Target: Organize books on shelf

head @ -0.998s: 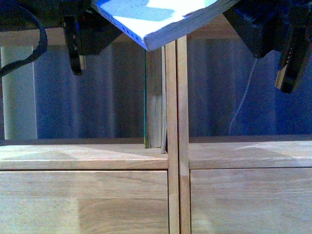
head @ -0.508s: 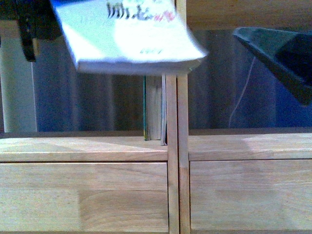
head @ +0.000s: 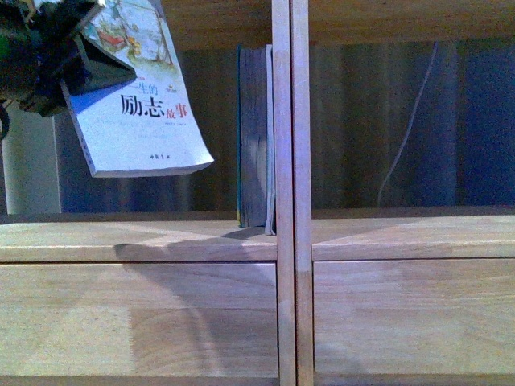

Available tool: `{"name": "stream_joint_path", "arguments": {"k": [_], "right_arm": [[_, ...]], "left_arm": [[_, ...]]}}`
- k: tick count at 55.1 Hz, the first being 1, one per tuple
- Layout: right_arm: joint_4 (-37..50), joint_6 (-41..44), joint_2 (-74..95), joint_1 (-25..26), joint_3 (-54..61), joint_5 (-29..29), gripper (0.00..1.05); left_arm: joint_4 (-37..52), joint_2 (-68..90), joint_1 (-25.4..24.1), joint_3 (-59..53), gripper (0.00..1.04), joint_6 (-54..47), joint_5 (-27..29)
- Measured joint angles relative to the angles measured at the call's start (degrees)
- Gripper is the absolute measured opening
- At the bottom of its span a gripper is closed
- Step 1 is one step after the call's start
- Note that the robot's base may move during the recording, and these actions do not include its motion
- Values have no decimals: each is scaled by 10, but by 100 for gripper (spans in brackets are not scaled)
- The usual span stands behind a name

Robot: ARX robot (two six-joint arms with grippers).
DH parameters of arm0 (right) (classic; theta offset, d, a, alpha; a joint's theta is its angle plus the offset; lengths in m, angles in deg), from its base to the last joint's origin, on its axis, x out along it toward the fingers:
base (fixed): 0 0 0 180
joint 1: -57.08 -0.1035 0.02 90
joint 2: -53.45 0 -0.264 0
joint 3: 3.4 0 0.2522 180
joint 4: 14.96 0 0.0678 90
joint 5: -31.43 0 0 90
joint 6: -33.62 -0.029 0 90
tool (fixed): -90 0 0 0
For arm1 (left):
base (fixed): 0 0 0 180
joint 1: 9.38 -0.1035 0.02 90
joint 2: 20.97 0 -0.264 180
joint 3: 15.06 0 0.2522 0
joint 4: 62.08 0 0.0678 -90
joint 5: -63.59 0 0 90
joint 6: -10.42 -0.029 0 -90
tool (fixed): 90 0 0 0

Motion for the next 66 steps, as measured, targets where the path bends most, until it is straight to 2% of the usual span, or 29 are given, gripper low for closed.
{"name": "stream_joint_path", "arguments": {"k": [10,19,34,54,66], "right_arm": [[-23,14,-43,-6,31,-10,98],[-80,80,-93,-16,47,-6,98],[-132,170,-144,-30,49,23,98],[-133,185,-147,-31,49,24,98],[-133,186,-147,-31,49,24,98]], "left_arm": [[-9,71,16,50,7,-126,66],[-4,117,35,81,7,-205,109],[21,179,63,121,7,-306,140],[51,243,73,192,7,-345,183],[58,269,105,237,7,-346,214]]}}
